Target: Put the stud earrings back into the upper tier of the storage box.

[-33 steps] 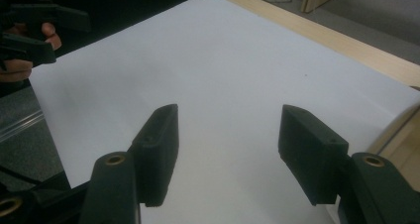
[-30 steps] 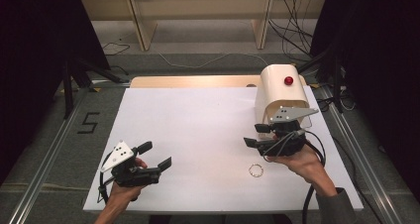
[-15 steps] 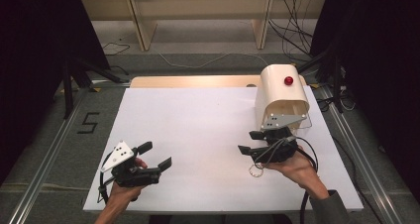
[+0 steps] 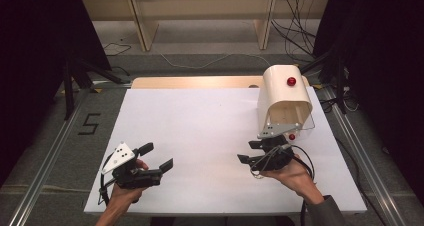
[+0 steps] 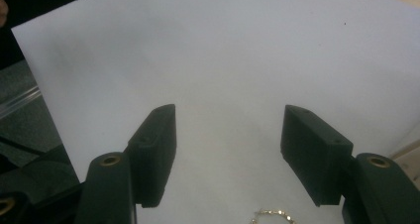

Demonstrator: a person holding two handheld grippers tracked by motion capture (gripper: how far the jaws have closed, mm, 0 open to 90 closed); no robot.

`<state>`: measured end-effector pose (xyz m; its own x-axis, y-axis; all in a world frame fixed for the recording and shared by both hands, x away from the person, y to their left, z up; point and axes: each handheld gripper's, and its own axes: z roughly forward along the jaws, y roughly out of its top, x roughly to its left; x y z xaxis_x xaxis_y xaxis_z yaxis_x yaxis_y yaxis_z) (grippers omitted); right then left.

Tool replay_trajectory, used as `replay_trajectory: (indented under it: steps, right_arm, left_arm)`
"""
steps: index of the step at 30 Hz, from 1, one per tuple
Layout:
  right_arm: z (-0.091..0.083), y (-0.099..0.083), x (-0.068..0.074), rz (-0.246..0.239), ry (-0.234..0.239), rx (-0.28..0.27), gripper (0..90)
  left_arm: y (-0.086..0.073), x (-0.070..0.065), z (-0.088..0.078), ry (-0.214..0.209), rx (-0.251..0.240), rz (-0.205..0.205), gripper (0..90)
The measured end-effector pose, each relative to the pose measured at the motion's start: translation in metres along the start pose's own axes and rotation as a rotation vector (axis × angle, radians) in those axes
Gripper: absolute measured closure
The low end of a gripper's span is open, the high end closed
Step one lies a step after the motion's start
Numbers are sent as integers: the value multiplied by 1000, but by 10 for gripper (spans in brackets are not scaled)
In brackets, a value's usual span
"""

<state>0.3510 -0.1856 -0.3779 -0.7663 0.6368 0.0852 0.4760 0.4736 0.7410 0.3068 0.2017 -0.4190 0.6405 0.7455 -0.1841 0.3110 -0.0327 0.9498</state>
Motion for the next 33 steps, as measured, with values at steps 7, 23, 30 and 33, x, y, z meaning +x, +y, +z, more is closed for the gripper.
replay_trajectory:
  steps: [7,23,30,33]
  right_arm:
    - [5,-8,0,6,-20,25,397]
    - [19,-37,-13,52,-111,159,423]
    - [23,-48,-18,93,-122,195,426]
    - [26,-54,-21,113,-135,218,426]
  left_arm:
    - [0,1,0,1,0,-1,82]
    - [0,0,0,-1,-1,-2,83]
    - [0,1,-1,-6,-3,-5,83]
    - [1,0,-1,-8,-4,-5,83]
